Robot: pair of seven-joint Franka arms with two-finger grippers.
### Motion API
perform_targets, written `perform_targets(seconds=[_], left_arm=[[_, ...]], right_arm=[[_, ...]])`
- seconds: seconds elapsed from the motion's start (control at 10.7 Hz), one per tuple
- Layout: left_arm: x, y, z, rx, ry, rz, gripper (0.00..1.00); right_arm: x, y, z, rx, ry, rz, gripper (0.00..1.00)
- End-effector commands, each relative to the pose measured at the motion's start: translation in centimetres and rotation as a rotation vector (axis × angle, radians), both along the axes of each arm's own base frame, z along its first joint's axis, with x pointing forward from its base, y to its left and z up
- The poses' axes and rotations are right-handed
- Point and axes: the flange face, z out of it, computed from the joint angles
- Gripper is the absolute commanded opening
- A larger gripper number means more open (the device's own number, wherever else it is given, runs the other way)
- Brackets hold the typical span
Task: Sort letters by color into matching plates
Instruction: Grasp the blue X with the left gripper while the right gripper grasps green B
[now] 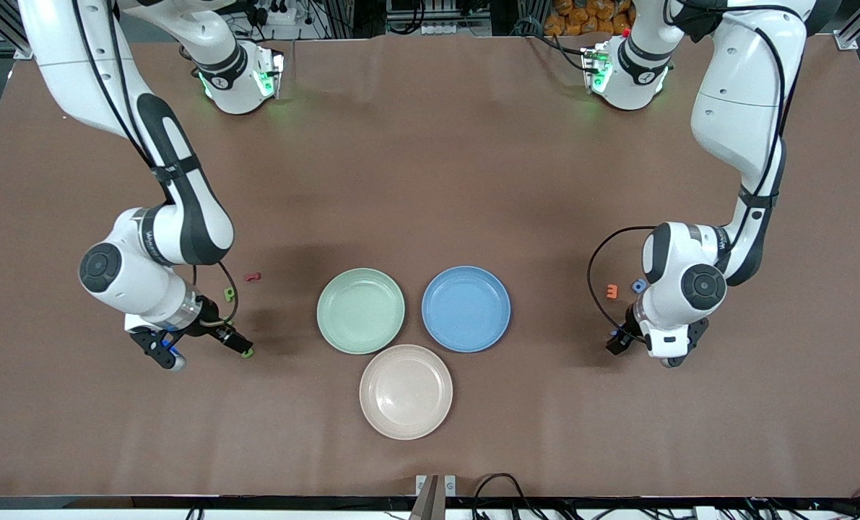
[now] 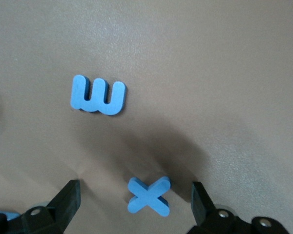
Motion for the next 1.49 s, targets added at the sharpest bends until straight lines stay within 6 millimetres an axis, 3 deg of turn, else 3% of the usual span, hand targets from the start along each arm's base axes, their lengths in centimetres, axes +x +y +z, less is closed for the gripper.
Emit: perform_targets(seconds=[0.0, 0.19, 0.28, 0.37, 0.47, 0.93, 1.4], left_arm=[[0.4, -0.8, 0.0, 0.005, -0.013, 0.014, 1.0], [0.4, -0.8, 0.0, 0.011, -0.014, 0.004, 1.0], [0.4, -1.2, 0.0, 0.019, -0.015, -0.023, 0.88], [0.3, -1.7, 0.2, 0.018, -0.018, -0.028, 0.26], [0.4, -1.4, 0.4, 0.015, -0.021, -0.011, 0.02], [0.5, -1.3, 0.9, 0.009, -0.026, 0.0, 0.0], [2.1, -2.5, 4.9, 0.017, -0.04, -0.033, 0.0]], right_arm=[[0.4, 0.8, -2.1, 0.016, 0.04, -0.173, 1.0], [0.6, 0.6, -2.9, 0.014, 0.065, -0.284, 1.0], [0.7, 0.2, -3.2, 0.008, 0.071, -0.305, 1.0], [0.9, 0.1, -3.2, 0.008, 0.069, -0.32, 1.0], [1.4, -0.4, -3.5, 0.002, 0.066, -0.333, 1.0], [1.9, 0.0, -6.0, -0.019, 0.083, -0.359, 1.0], [1.8, 0.2, -7.7, -0.041, 0.088, -0.356, 1.0]])
